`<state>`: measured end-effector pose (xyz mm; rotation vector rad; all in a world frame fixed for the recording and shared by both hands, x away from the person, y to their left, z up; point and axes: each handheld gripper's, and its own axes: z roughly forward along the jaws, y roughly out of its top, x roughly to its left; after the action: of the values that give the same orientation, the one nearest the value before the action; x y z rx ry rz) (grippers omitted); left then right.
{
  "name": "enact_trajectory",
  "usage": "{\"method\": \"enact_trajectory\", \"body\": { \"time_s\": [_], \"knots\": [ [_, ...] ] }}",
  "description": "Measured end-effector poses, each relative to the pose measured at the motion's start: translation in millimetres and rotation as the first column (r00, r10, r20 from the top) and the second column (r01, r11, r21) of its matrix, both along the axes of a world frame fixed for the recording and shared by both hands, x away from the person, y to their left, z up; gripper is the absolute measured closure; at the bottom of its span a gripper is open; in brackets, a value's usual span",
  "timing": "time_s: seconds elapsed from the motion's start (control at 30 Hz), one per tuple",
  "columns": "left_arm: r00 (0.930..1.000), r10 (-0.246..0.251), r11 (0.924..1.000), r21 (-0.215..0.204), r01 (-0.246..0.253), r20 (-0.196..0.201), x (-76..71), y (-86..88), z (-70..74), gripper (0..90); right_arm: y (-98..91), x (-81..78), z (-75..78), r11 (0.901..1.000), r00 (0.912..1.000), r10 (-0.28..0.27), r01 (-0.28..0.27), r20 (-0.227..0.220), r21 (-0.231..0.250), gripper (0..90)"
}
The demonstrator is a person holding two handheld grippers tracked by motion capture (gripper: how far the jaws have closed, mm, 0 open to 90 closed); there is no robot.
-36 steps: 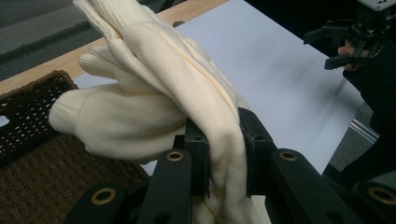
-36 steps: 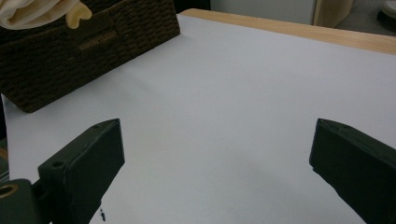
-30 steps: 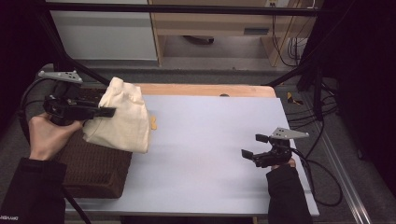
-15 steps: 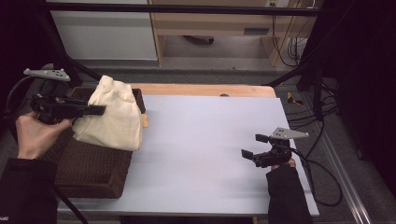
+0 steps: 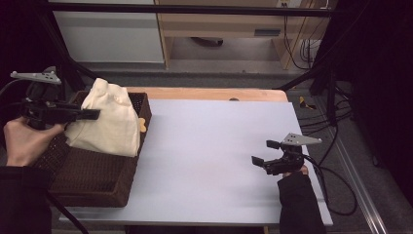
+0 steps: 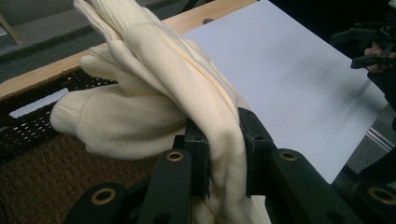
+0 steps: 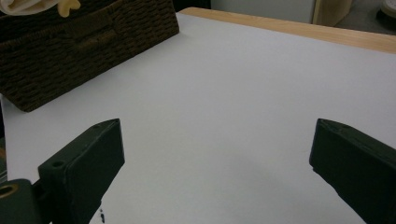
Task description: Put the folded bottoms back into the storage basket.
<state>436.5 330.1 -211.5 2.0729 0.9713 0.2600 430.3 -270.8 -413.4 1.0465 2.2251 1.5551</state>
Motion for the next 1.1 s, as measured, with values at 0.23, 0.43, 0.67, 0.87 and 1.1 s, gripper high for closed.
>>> {"method": "enact_trajectory", "body": {
  "time_s": [0.23, 0.43, 0.67, 0.87, 1.1],
  "knots": [
    [0.9999, 0.013, 0.9999, 0.007, -0.013, 0.003, -0.1, 9.0, -1.0, 75.8, 0.0, 0.0, 0.1, 1.0000, 1.0000, 0.000, 0.000, 0.000, 0.000, 3.3],
    [0.9994, 0.036, 0.9993, 0.013, -0.035, -0.005, 0.6, 17.5, -3.2, 75.8, 0.1, -0.1, 0.1, 1.0000, 1.0000, 0.000, 0.000, 0.000, 0.000, 3.3],
    [0.9982, 0.059, 0.9977, 0.035, -0.059, -0.013, 2.3, 24.4, -6.9, 75.8, -0.3, -0.1, 0.2, 1.0000, 1.0000, 0.001, -0.001, 0.000, -0.001, 3.3],
    [0.9969, 0.076, 0.9958, 0.053, -0.075, -0.019, 3.2, 29.2, -10.9, 75.8, 0.0, -0.1, 0.2, 1.0000, 1.0000, 0.000, 0.000, 0.000, 0.000, 3.3],
    [0.9957, 0.089, 0.9940, 0.065, -0.087, -0.026, 4.4, 36.7, -17.9, 75.8, 0.0, 0.0, 0.1, 1.0000, 1.0000, 0.000, 0.000, 0.000, -0.001, 3.3]
  ]
}}
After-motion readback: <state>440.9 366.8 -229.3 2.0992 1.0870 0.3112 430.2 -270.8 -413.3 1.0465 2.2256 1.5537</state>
